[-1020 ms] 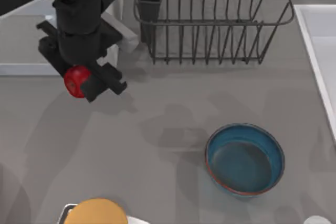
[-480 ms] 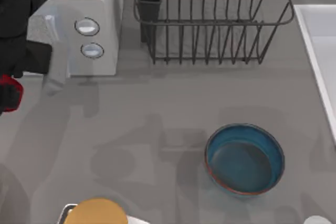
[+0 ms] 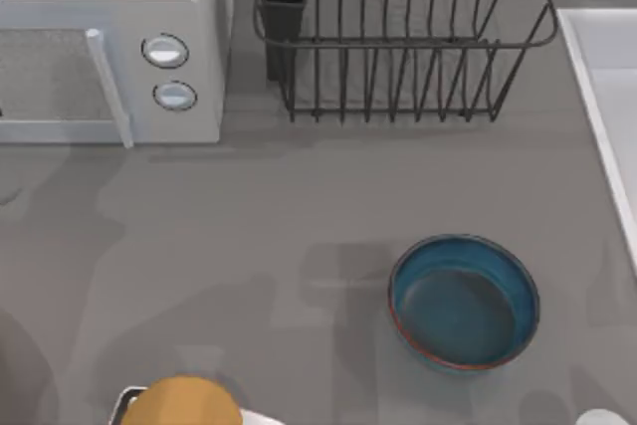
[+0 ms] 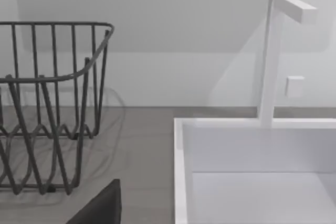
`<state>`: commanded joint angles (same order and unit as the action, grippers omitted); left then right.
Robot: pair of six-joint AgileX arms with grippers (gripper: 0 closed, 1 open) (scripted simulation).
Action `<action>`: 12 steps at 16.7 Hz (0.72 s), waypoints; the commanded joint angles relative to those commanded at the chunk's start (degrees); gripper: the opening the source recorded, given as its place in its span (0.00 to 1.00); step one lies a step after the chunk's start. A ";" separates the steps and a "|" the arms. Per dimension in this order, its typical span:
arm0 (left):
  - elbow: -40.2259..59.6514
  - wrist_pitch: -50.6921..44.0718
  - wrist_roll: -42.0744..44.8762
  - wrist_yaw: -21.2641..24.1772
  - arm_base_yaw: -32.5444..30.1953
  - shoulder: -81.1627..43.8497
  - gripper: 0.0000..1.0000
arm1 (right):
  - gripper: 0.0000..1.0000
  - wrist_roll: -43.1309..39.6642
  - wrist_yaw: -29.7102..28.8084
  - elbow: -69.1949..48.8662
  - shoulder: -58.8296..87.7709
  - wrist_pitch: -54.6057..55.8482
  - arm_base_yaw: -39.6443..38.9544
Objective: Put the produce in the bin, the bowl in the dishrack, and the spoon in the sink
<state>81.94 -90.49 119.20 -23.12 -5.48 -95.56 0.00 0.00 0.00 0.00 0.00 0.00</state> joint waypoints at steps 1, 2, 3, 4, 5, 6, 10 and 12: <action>-0.70 -0.01 5.69 -0.30 0.95 0.70 0.00 | 1.00 0.00 0.00 0.00 0.00 0.00 0.00; -1.38 0.03 11.24 -0.55 1.86 1.37 0.00 | 1.00 0.00 0.00 0.00 0.00 0.00 0.00; -2.01 0.17 16.55 -0.73 2.71 1.97 0.00 | 1.00 0.00 0.00 0.00 0.00 0.00 0.00; -2.62 0.41 21.51 -0.83 3.49 2.52 0.00 | 1.00 0.00 0.00 0.00 0.00 0.00 0.00; -3.20 0.70 26.29 -0.89 4.23 3.03 0.00 | 1.00 0.00 0.00 0.00 0.00 0.00 0.00; -3.75 1.09 30.68 -0.87 4.88 3.49 0.00 | 1.00 0.00 0.00 0.00 0.00 0.00 0.00; -5.58 3.11 45.51 -0.29 6.92 4.80 0.00 | 1.00 0.00 0.00 0.00 0.00 0.00 0.00; -6.19 4.24 51.24 0.22 7.60 5.09 0.00 | 1.00 0.00 0.00 0.00 0.00 0.00 0.00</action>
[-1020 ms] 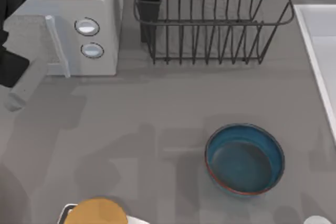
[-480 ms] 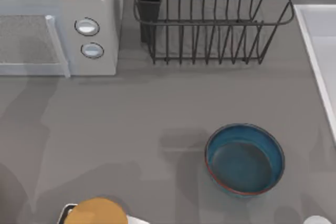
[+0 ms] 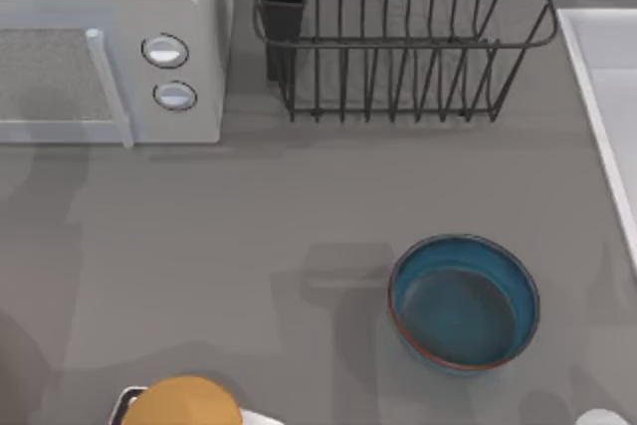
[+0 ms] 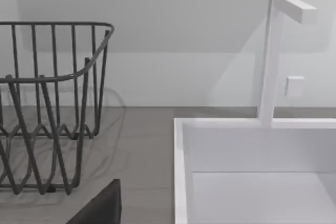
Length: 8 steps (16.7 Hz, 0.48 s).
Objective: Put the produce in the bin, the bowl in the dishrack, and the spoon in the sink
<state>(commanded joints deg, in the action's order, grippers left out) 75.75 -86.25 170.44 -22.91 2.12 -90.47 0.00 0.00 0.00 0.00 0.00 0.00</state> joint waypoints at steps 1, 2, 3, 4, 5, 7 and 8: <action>-0.23 0.54 2.50 0.27 0.27 0.07 0.00 | 1.00 0.00 0.00 0.00 0.00 0.00 0.00; -0.39 1.03 4.62 0.54 0.48 0.07 0.00 | 1.00 0.00 0.00 0.00 0.00 0.00 0.00; -0.51 1.45 6.42 0.78 0.65 0.04 0.00 | 1.00 0.00 0.00 0.00 0.00 0.00 0.00; -0.59 1.83 8.01 1.00 0.79 -0.02 0.00 | 1.00 0.00 0.00 0.00 0.00 0.00 0.00; -0.62 2.08 9.07 1.16 0.88 -0.08 0.00 | 1.00 0.00 0.00 0.00 0.00 0.00 0.00; -0.65 2.38 10.37 1.34 0.98 -0.17 0.00 | 1.00 0.00 0.00 0.00 0.00 0.00 0.00; -0.65 2.40 10.44 1.35 0.98 -0.17 0.00 | 1.00 0.00 0.00 0.00 0.00 0.00 0.00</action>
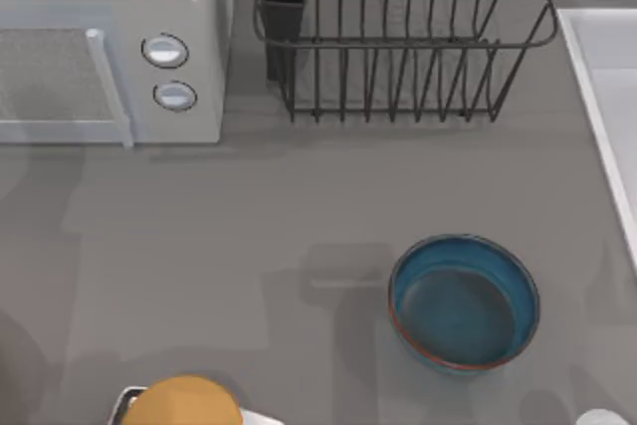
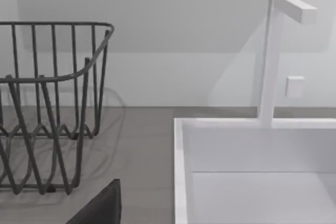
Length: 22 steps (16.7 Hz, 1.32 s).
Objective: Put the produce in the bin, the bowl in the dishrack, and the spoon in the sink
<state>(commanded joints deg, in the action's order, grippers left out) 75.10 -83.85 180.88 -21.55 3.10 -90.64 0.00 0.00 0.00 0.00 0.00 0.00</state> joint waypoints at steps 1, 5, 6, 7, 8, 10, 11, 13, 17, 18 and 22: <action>0.00 0.00 0.00 0.00 0.00 0.00 0.00 | 1.00 0.00 0.00 0.00 0.00 0.00 0.00; 0.11 -0.08 0.05 0.03 -0.25 0.01 0.00 | 1.00 0.00 0.00 0.00 0.00 0.00 0.00; -0.07 0.11 0.12 -0.01 -0.23 0.04 0.00 | 1.00 0.00 0.00 0.00 0.00 0.00 0.00; -0.83 0.89 0.40 -0.12 -0.08 0.11 0.00 | 1.00 0.00 0.00 0.00 0.00 0.00 0.00; -2.18 2.25 0.87 -0.25 0.27 0.18 0.00 | 1.00 0.00 0.00 0.00 0.00 0.00 0.00; -5.97 6.48 2.08 -0.47 1.52 0.24 0.00 | 1.00 0.00 0.00 0.00 0.00 0.00 0.00; -8.18 9.13 2.73 -0.56 2.27 0.25 0.00 | 1.00 0.00 0.00 0.00 0.00 0.00 0.00; -12.53 14.01 3.99 -0.67 3.70 0.33 0.00 | 1.00 0.00 0.00 0.00 0.00 0.00 0.00; -15.46 17.01 5.22 -0.71 4.87 0.40 0.00 | 1.00 0.00 0.00 0.00 0.00 0.00 0.00; -15.46 17.01 5.22 -0.71 4.87 0.40 0.00 | 1.00 0.00 0.00 0.00 0.00 0.00 0.00; -15.46 17.01 5.22 -0.71 4.87 0.40 0.23 | 1.00 0.00 0.00 0.00 0.00 0.00 0.00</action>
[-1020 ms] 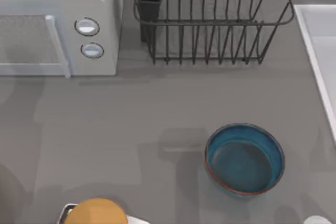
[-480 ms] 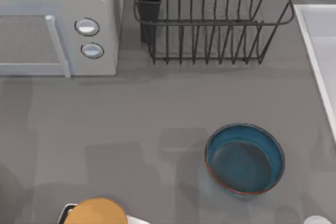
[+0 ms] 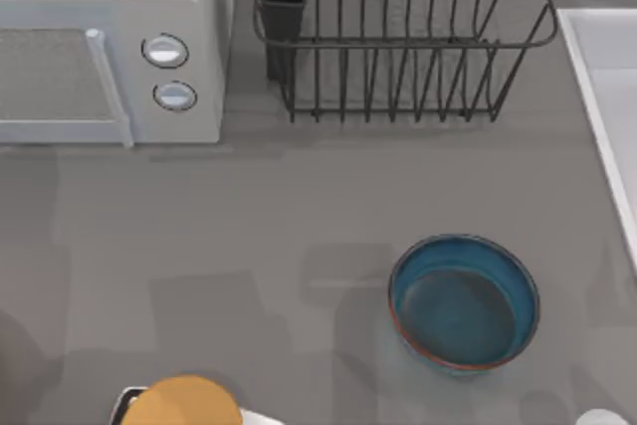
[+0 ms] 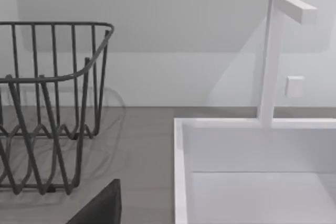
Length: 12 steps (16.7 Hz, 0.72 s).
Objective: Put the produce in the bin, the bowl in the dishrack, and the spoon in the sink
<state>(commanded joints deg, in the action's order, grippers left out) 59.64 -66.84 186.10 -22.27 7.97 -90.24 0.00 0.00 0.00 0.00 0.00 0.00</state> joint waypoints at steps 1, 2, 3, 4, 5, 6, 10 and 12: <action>0.00 0.00 0.00 0.00 0.00 0.00 0.30 | 1.00 0.00 0.00 0.00 0.00 0.00 0.00; 0.00 0.00 0.00 0.00 0.00 0.00 0.38 | 1.00 0.00 0.00 0.00 0.00 0.00 0.00; 0.00 0.00 0.00 0.00 0.00 0.00 0.45 | 1.00 0.00 0.00 0.00 0.00 0.00 0.00; 0.00 0.00 0.00 0.00 0.00 0.00 0.53 | 1.00 0.00 0.00 0.00 0.00 0.00 0.00; 0.00 0.00 0.00 0.00 0.00 0.00 0.60 | 1.00 0.00 0.00 0.00 0.00 0.00 0.00; 0.00 0.00 0.00 0.00 0.00 0.00 0.68 | 1.00 0.00 0.00 0.00 0.00 0.00 0.00; 0.00 0.00 0.00 0.00 0.00 0.00 0.98 | 1.00 0.00 0.00 0.00 0.00 0.00 0.00; 0.00 0.00 0.00 0.00 0.00 0.00 1.00 | 1.00 0.00 0.00 0.00 0.00 0.00 0.00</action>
<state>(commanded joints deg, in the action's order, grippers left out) 59.64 -66.84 186.10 -22.27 7.97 -90.24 0.00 0.00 0.00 0.00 0.00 0.00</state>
